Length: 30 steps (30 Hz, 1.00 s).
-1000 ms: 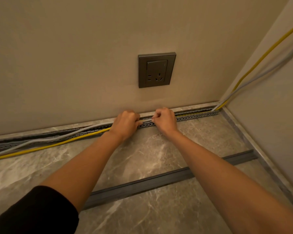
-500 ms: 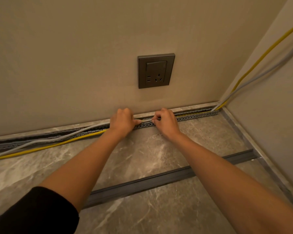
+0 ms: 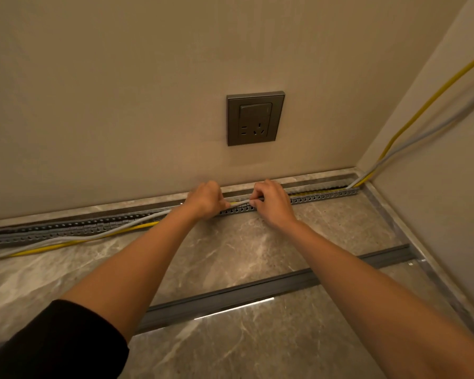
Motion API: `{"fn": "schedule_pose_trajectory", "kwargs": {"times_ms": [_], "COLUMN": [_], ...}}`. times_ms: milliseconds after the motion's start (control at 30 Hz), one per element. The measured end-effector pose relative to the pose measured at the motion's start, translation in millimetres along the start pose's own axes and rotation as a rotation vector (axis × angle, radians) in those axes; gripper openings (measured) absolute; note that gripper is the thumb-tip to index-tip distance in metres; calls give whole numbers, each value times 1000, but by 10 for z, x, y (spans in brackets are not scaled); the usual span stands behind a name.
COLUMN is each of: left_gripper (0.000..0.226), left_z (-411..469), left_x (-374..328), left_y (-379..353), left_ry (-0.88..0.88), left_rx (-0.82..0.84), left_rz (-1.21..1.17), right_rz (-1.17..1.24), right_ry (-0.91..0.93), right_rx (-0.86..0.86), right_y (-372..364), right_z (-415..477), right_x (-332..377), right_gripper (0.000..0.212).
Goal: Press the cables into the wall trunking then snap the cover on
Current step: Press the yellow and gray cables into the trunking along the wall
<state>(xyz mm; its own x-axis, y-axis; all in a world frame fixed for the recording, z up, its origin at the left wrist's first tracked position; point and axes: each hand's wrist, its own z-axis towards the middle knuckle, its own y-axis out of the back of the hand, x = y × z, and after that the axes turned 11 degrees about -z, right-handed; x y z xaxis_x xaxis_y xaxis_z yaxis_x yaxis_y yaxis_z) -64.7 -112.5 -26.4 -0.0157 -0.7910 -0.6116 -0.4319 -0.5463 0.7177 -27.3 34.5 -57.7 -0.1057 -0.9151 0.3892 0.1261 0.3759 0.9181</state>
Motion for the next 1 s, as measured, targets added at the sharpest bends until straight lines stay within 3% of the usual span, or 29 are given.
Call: {"fn": "schedule_pose_trajectory", "kwargs": {"times_ms": [167,467,667,733,833,1000], "left_gripper": [27,16,26,22,21,27], "left_z": [-12,74,29,56,91,45], "left_x": [-40,50,48,40,31,-72], "left_y": [13,-48,7,-6,-35,-64], "left_ry": [-13,-98,-174,-168,-147,-115], "left_rx": [63,-106,-2,-13,-20,-58], "left_rz": [47,12,22,15,24,144], "right_rz": [48,33,85,70,38,26], "right_ry": [-21,-11,-84,-96,-73,-47], "right_rx": [12,48,82,88,80,67], "right_y": [-2,-6,52,55,43,27], "right_z": [-11,16,74,88,91,84], "right_x": [8,-3,44,52,52,24], "right_gripper": [8,10,7,16,46,50]}}
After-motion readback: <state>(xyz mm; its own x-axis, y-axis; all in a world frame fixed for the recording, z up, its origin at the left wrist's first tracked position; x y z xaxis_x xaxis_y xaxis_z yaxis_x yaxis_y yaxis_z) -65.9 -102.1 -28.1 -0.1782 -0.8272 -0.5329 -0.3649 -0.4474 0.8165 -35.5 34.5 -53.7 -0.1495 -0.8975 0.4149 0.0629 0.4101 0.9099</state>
